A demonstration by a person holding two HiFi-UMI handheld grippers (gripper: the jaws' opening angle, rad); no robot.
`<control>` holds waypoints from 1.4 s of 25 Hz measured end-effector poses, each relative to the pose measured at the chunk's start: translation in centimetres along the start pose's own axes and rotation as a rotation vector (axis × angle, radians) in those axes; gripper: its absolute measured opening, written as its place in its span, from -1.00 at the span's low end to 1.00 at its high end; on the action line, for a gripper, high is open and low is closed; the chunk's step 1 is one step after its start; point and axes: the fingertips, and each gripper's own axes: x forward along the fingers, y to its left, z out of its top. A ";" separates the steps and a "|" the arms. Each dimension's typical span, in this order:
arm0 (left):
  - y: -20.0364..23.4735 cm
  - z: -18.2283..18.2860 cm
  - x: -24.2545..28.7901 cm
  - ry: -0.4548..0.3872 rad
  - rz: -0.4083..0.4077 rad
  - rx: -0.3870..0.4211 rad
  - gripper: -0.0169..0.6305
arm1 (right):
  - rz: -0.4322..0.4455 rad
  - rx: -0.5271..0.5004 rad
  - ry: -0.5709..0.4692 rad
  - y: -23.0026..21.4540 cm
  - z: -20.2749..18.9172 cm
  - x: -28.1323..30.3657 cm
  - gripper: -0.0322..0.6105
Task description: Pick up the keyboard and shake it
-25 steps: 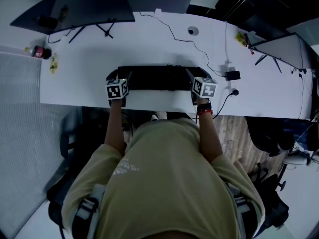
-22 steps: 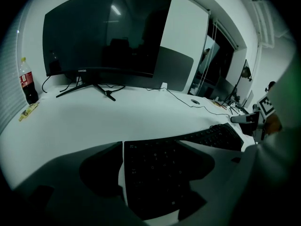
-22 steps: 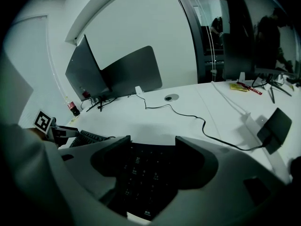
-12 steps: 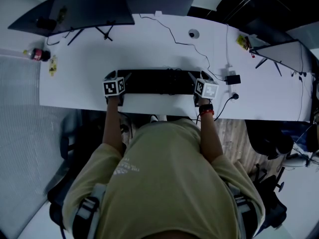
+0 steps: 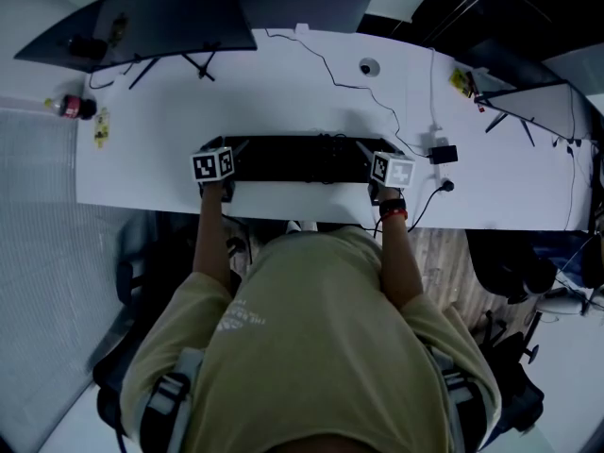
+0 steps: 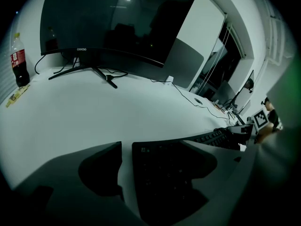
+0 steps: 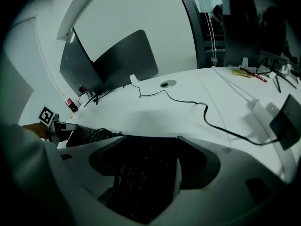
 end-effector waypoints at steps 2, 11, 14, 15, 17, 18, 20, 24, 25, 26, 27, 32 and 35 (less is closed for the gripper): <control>0.0 0.0 0.0 0.003 0.002 0.000 0.25 | -0.003 0.012 0.007 -0.5 -0.4 0.4 0.13; -1.3 -0.1 -0.2 0.014 -0.012 -0.012 0.04 | -0.030 0.007 -0.015 -0.4 -0.1 -0.4 0.13; -1.5 -0.1 -0.5 0.016 -0.005 -0.009 0.04 | -0.032 0.017 -0.028 -0.4 0.1 -0.8 0.13; -1.6 -0.1 -0.7 0.014 -0.002 -0.008 0.04 | -0.031 0.022 -0.031 -0.3 0.1 -1.0 0.13; -1.7 -0.1 -1.1 0.010 0.001 -0.004 0.05 | -0.031 0.027 -0.037 -0.1 0.3 -1.4 0.13; -1.8 0.0 -1.3 0.007 0.002 -0.004 0.05 | -0.032 0.025 -0.040 -0.1 0.4 -1.5 0.13; -1.9 0.1 -1.7 0.003 0.001 -0.005 0.04 | -0.033 0.023 -0.041 0.0 0.5 -1.7 0.13; -2.2 -0.1 -2.6 -0.009 0.004 -0.006 0.05 | -0.036 0.023 -0.049 0.2 0.6 -2.3 0.13; -2.3 0.0 -2.7 -0.013 0.004 -0.005 0.04 | -0.036 0.025 -0.053 0.3 0.7 -2.5 0.13; -2.3 0.0 -2.9 -0.017 0.003 -0.004 0.04 | -0.035 0.027 -0.057 0.4 0.8 -2.7 0.13; -2.4 0.1 -3.1 -0.022 0.003 -0.003 0.05 | -0.034 0.028 -0.063 0.5 1.0 -2.9 0.13; -3.0 0.7 -4.1 -0.053 0.004 0.008 0.04 | -0.017 0.026 -0.091 1.2 1.9 -4.3 0.13; -3.2 1.7 -4.6 -0.086 0.005 0.019 0.04 | -0.009 0.017 -0.124 1.1 2.8 -4.4 0.13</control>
